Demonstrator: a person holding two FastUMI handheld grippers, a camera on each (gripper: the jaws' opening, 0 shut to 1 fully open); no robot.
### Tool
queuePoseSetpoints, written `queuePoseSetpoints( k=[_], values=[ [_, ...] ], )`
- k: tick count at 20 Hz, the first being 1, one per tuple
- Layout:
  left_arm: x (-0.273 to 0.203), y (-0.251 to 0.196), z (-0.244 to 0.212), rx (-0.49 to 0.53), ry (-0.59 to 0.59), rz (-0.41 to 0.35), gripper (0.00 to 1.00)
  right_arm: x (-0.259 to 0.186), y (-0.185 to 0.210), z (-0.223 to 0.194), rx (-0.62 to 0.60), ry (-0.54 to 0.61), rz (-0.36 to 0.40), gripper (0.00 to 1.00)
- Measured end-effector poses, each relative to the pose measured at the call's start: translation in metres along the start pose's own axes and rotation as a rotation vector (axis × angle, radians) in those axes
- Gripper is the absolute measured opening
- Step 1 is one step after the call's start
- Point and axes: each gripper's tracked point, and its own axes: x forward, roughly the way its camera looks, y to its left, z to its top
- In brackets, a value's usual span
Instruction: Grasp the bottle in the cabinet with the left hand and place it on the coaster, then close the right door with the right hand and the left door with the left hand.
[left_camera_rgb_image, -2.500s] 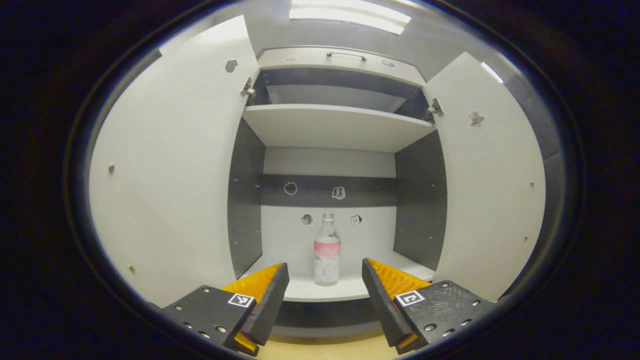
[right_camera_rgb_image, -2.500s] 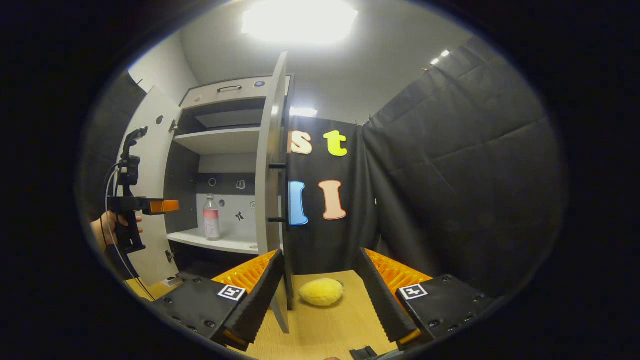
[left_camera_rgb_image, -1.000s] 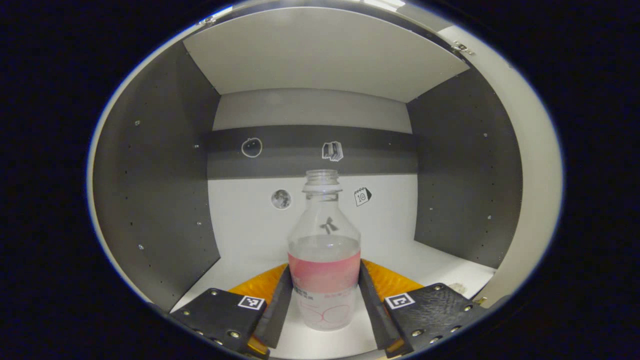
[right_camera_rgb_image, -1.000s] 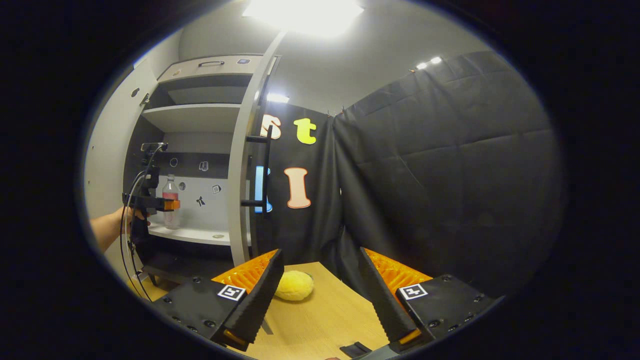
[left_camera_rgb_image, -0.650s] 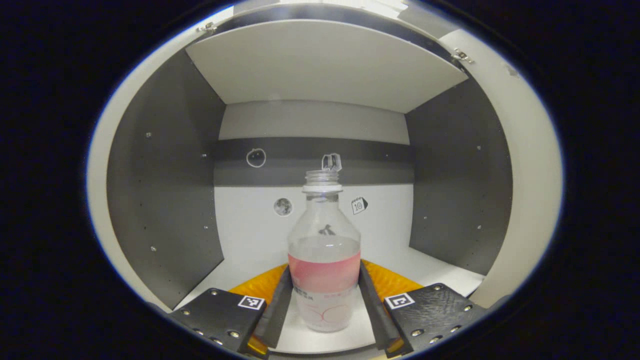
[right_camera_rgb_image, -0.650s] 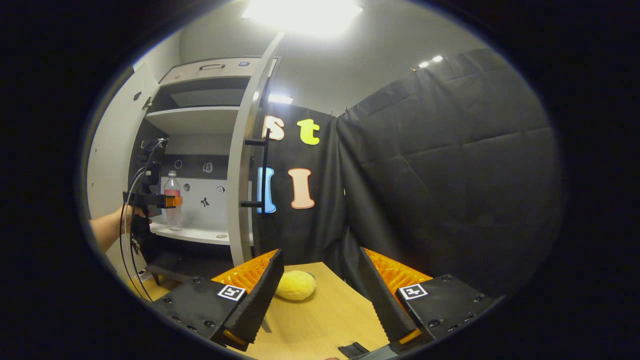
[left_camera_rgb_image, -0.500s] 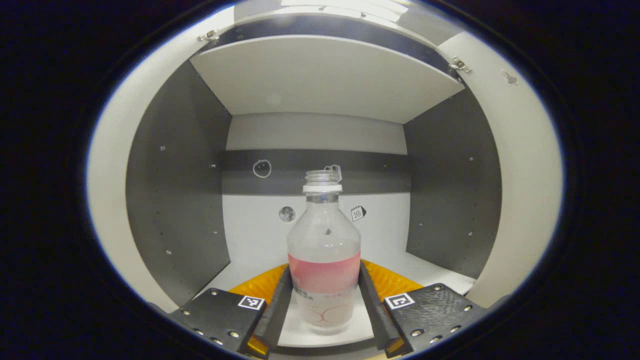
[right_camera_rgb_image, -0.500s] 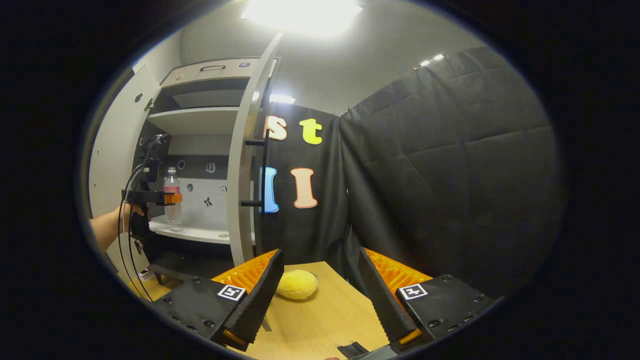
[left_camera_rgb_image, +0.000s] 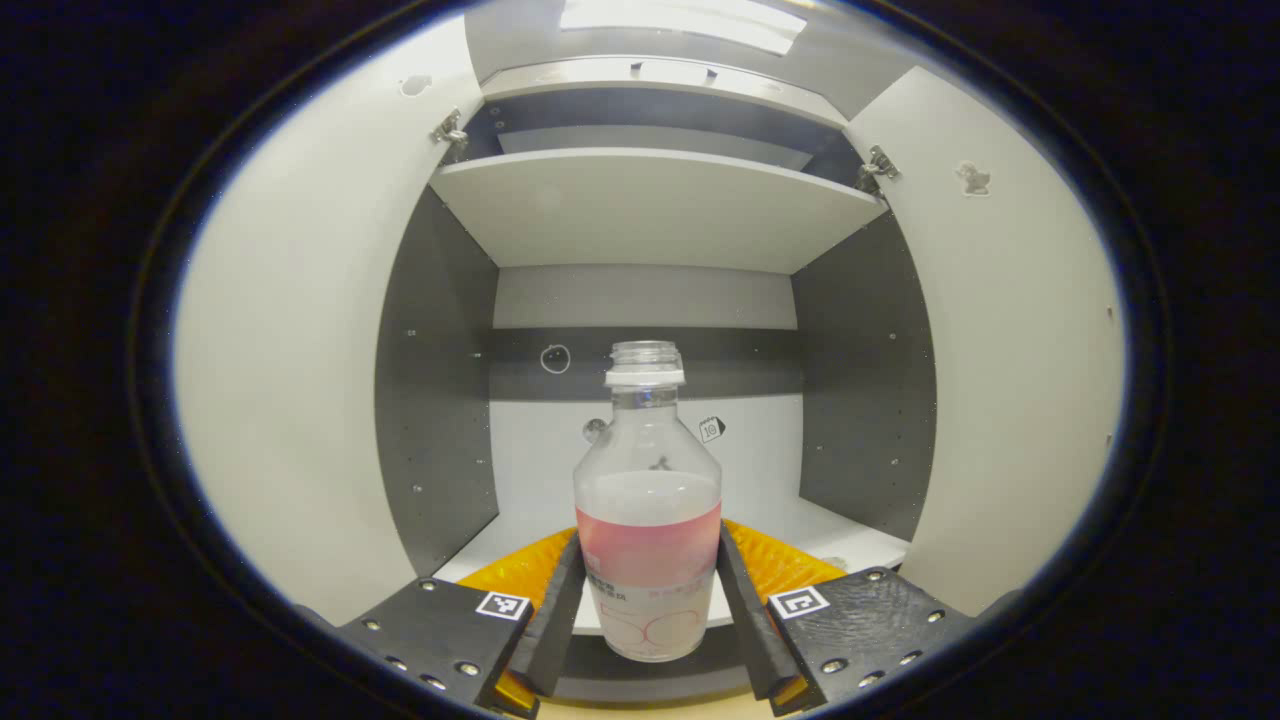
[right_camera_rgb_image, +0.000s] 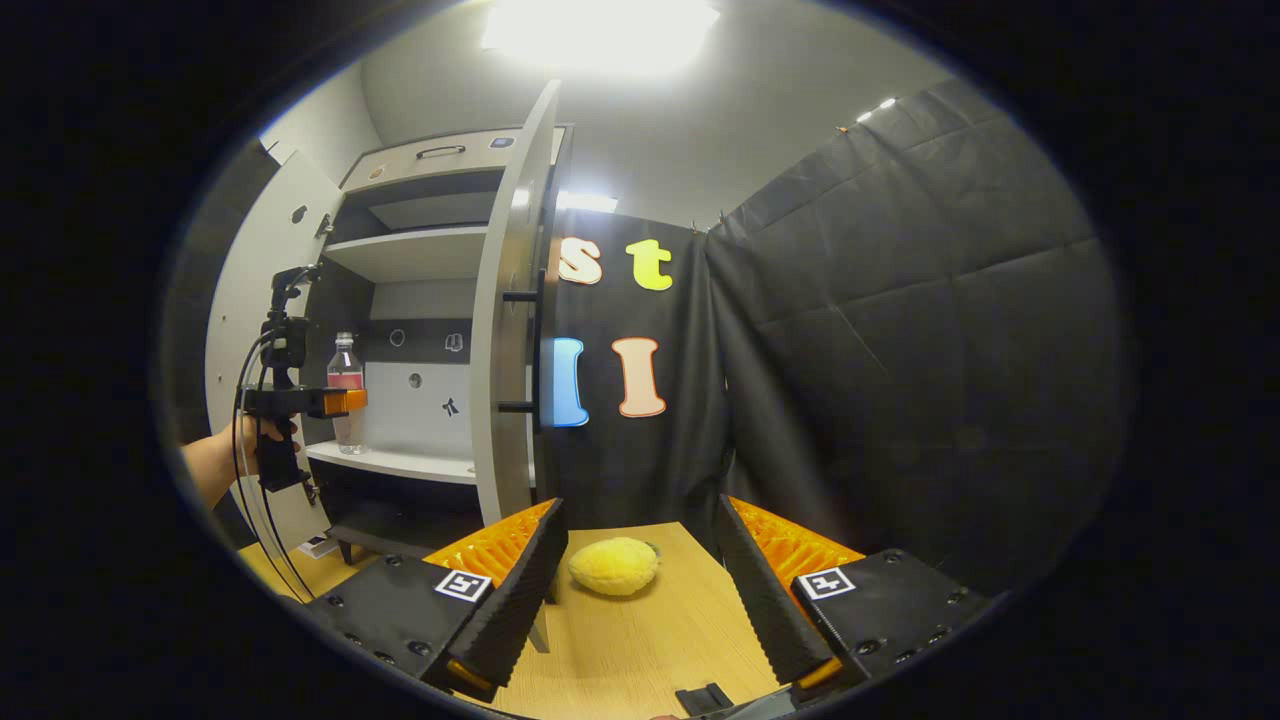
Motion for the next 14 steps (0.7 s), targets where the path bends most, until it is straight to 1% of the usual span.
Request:
queuePoseSetpoints(
  k=[3, 4, 5, 8, 9, 10, 11, 12, 14],
  values=[
    [-0.027, 0.000, -0.007, -0.007, -0.002, 0.017, 0.72, -0.002, 0.002, 0.002, 0.007, 0.001, 0.032, 0.95],
    [-0.037, 0.000, -0.009, -0.007, -0.005, 0.022, 0.79, -0.004, 0.002, 0.001, 0.011, 0.001, 0.041, 0.95],
    [-0.045, -0.001, -0.011, -0.005, -0.006, 0.027, 0.72, -0.006, 0.002, 0.001, 0.013, 0.002, 0.050, 0.95],
    [-0.071, -0.003, -0.018, -0.007, -0.014, 0.040, 0.72, -0.011, 0.004, 0.002, 0.018, 0.007, 0.076, 0.95],
    [-0.081, -0.002, -0.021, -0.011, -0.018, 0.043, 0.79, -0.014, 0.003, 0.000, 0.020, 0.008, 0.083, 0.95],
    [-0.087, -0.002, -0.023, -0.014, -0.021, 0.045, 0.72, -0.018, 0.003, -0.001, 0.021, 0.009, 0.091, 0.95],
    [-0.094, -0.002, -0.027, -0.016, -0.020, 0.046, 0.72, -0.022, 0.003, -0.003, 0.020, 0.010, 0.099, 0.92],
    [-0.101, -0.002, -0.031, -0.016, -0.016, 0.050, 0.72, -0.025, 0.004, -0.003, 0.019, 0.010, 0.107, 0.95],
    [-0.114, -0.002, -0.039, -0.016, -0.009, 0.053, 0.72, -0.030, 0.005, -0.003, 0.015, 0.011, 0.123, 0.95]
  ],
)
